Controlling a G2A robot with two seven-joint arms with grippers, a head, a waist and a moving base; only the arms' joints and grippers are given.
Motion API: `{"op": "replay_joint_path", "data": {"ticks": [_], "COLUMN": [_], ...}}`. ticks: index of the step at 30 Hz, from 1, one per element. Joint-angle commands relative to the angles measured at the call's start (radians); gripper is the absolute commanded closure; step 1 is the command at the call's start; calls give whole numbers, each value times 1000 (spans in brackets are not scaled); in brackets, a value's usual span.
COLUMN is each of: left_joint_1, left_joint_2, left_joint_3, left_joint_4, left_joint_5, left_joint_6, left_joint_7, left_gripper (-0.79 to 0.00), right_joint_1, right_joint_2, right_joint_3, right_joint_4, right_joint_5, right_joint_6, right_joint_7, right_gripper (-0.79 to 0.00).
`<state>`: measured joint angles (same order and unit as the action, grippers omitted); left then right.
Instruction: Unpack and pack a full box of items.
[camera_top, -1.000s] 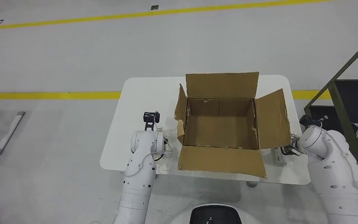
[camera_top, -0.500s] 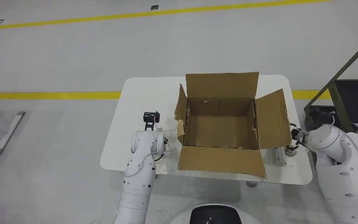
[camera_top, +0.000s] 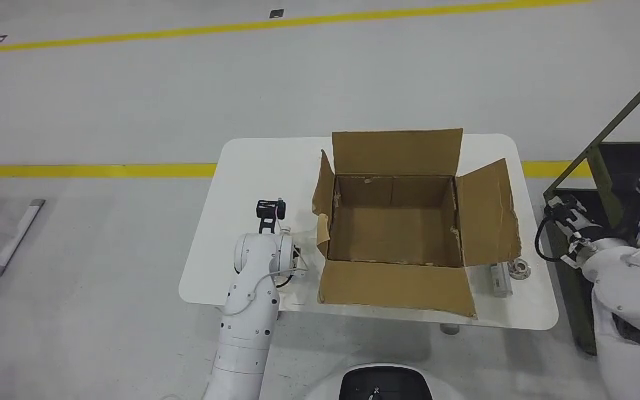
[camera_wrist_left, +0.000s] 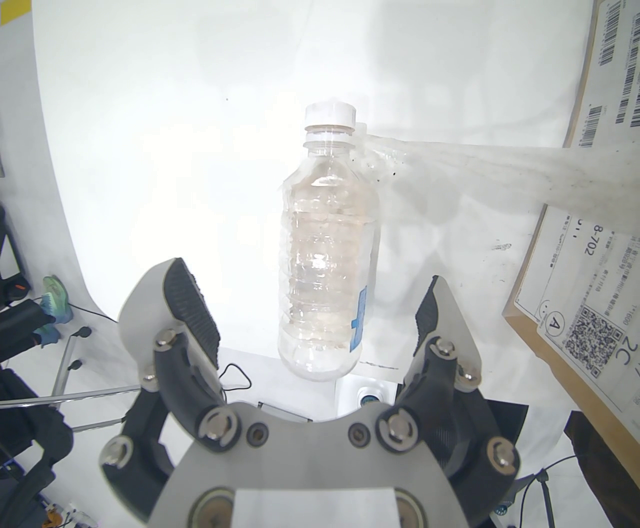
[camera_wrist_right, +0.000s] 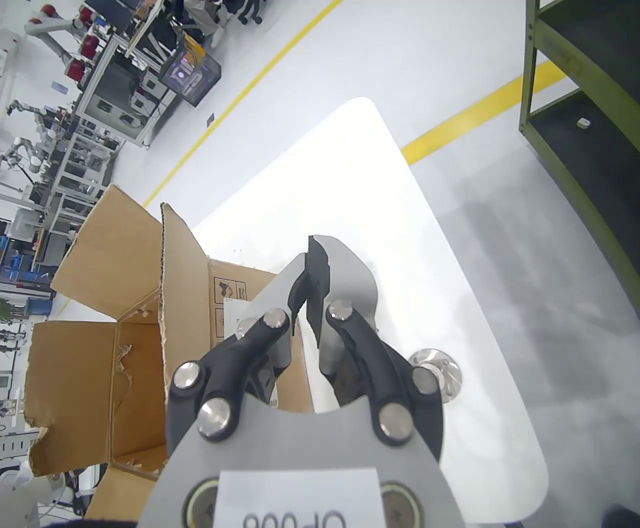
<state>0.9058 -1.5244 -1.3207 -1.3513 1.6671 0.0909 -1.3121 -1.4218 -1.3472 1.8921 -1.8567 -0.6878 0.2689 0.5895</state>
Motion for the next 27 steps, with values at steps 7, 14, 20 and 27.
{"op": "replay_joint_path", "data": {"ticks": [7,14,20,27], "left_joint_1": [0,0,0,21], "left_joint_2": [0,0,0,3], "left_joint_3": [0,0,0,-7], "left_joint_4": [0,0,0,-6], "left_joint_5": [0,0,0,-12], "left_joint_6": [0,0,0,-25], "left_joint_7": [0,0,0,24], "left_gripper": [-785,-785,-785,-785], "right_joint_1": [-8,-58,-92,-90], "right_joint_2": [-2,-5,-1,-1], "right_joint_3": [-4,30,12,-34], "right_joint_4": [-31,-49,-54,-61], "right_joint_5": [27,123,-41,-105], "right_joint_6": [-44,-306,-427,-402], "right_joint_7": [-69,-330,-487,-517], "right_gripper": [0,0,0,0]}}
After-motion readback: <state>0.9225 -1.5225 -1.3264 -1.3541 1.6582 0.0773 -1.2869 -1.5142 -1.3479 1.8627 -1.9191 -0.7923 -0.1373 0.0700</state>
